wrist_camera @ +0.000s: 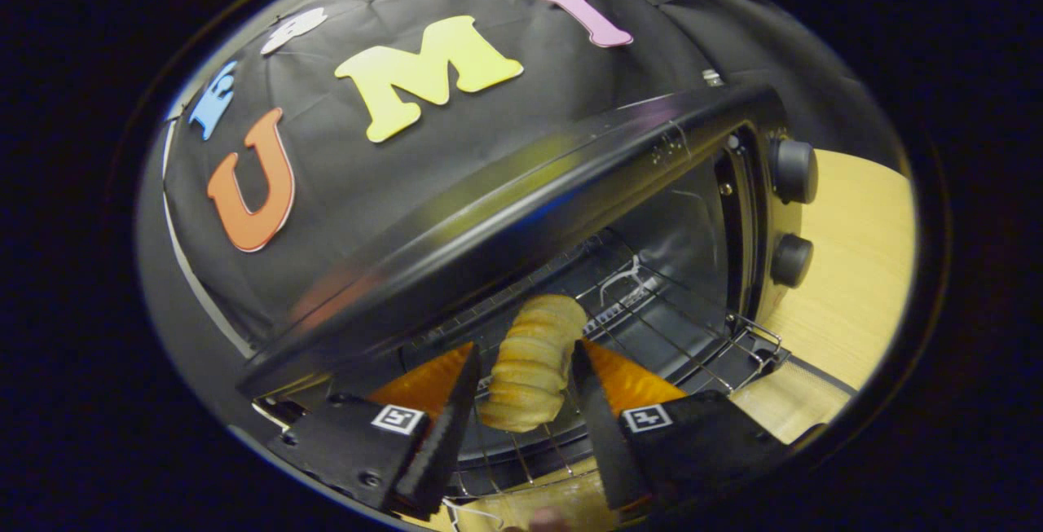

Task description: Open the toaster oven, put the food inside, and close the toaster oven door.

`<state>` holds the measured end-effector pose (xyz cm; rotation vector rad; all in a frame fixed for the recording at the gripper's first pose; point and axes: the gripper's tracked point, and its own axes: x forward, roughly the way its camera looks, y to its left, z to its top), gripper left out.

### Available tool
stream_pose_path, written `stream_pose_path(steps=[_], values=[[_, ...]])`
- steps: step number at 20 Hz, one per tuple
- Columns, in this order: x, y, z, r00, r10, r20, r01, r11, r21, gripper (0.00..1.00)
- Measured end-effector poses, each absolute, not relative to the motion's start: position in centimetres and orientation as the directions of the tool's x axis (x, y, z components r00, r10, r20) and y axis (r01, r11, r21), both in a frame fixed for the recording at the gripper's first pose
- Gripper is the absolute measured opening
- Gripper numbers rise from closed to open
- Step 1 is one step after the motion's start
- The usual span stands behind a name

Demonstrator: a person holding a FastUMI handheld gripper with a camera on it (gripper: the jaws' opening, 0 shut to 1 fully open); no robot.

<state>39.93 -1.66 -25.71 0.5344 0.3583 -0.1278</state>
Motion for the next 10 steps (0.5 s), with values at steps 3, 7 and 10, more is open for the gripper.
stream_pose_path(steps=[3,7,10], values=[[38.4,-1.4,-24.7,0.929,-0.023,-0.368,0.194,0.879,0.435,0.95],[34.5,-0.8,-24.2,0.916,0.025,-0.401,0.15,0.904,0.4,1.0],[30.3,-0.5,-22.6,0.912,0.071,-0.404,0.08,0.936,0.343,1.0]])
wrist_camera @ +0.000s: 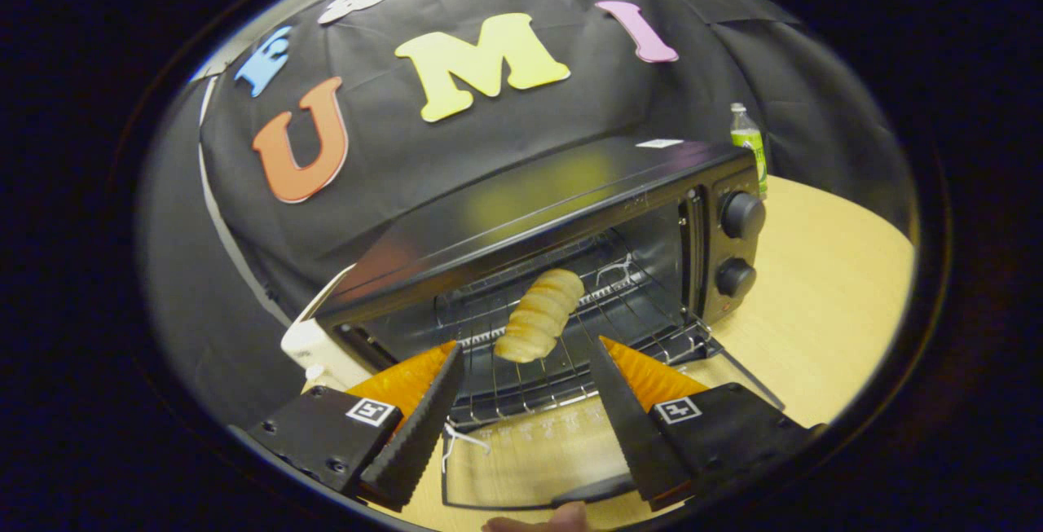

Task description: Open the toaster oven, put the food inside, and close the toaster oven door.

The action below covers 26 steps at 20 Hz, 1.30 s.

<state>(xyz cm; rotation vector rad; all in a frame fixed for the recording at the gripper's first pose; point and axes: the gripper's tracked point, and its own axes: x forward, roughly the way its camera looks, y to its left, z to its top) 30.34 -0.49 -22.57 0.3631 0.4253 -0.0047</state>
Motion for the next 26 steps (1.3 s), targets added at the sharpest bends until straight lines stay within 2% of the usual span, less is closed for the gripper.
stream_pose_path(steps=[6,10,16,26], values=[[21.2,0.2,-16.7,0.937,0.172,-0.305,-0.103,0.968,0.228,1.0],[16.8,-0.6,-17.0,0.933,0.183,-0.31,-0.153,0.981,0.119,1.0],[13.9,-1.4,-23.1,0.892,0.174,-0.417,-0.156,0.985,0.078,1.0],[16.0,-2.9,-32.1,0.756,0.107,-0.645,-0.078,0.994,0.074,1.0]])
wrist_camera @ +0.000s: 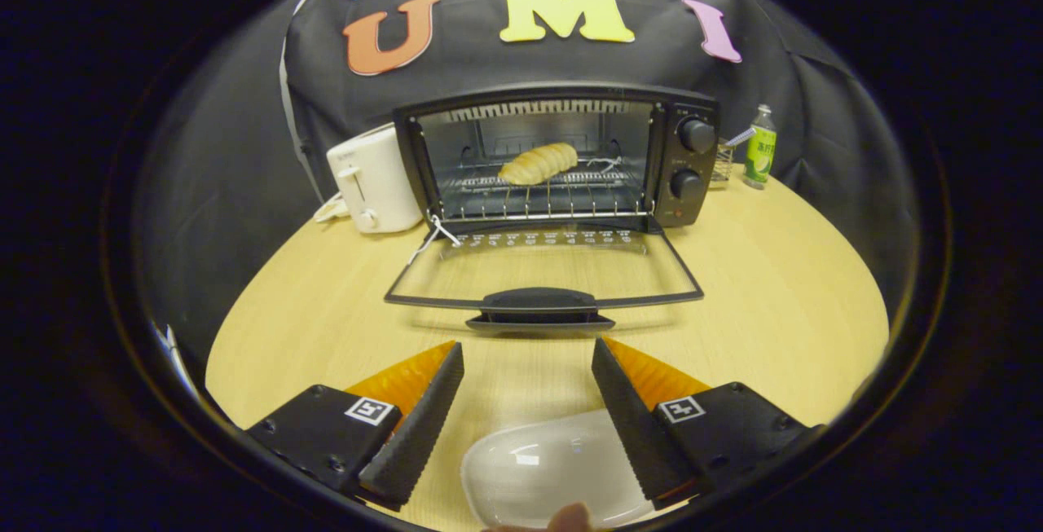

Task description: Open the toaster oven, put the food inside, and close the toaster oven door.

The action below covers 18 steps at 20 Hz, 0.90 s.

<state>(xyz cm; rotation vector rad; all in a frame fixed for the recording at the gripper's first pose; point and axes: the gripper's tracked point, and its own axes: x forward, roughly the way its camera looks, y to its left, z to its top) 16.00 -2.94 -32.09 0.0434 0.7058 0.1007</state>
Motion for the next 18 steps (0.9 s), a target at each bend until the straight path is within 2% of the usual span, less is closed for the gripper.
stream_pose_path(steps=[8,18], values=[[18.2,-3.4,-34.9,0.709,0.033,-0.705,-0.059,0.998,-0.013,1.0],[18.6,-3.1,-32.6,0.724,0.015,-0.689,-0.005,1.0,0.017,1.0]])
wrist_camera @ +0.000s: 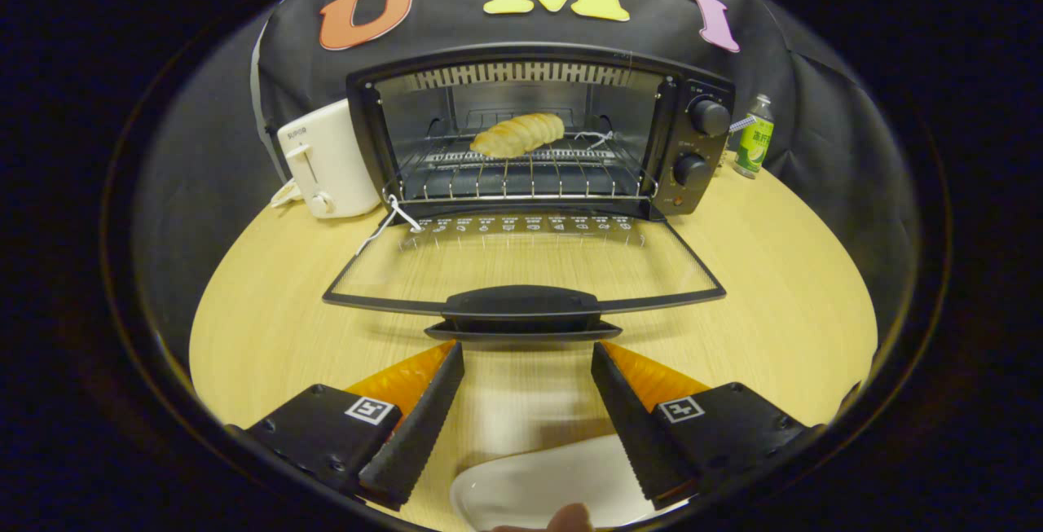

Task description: Open the toaster oven, put the food inside, and close the toaster oven door.

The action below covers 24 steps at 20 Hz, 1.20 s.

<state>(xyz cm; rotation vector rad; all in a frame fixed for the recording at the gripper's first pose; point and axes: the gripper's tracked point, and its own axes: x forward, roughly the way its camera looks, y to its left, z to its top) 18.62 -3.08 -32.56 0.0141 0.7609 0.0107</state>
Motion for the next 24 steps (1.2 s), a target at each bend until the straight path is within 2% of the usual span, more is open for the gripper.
stream_pose_path(steps=[3,7,16,21,24], values=[[19.1,-3.1,-30.6,0.758,0.015,-0.652,0.003,1.0,0.026,1.0],[20.5,-2.9,-26.7,0.849,-0.008,-0.528,0.003,1.0,-0.011,1.0],[21.3,-2.1,-18.4,0.937,0.005,-0.349,0.012,0.999,0.045,1.0],[20.1,-2.9,-14.4,0.96,-0.008,-0.278,0.018,0.999,0.033,1.0],[19.7,-3.1,-14.5,0.956,-0.008,-0.294,0.019,0.999,0.035,1.0]])
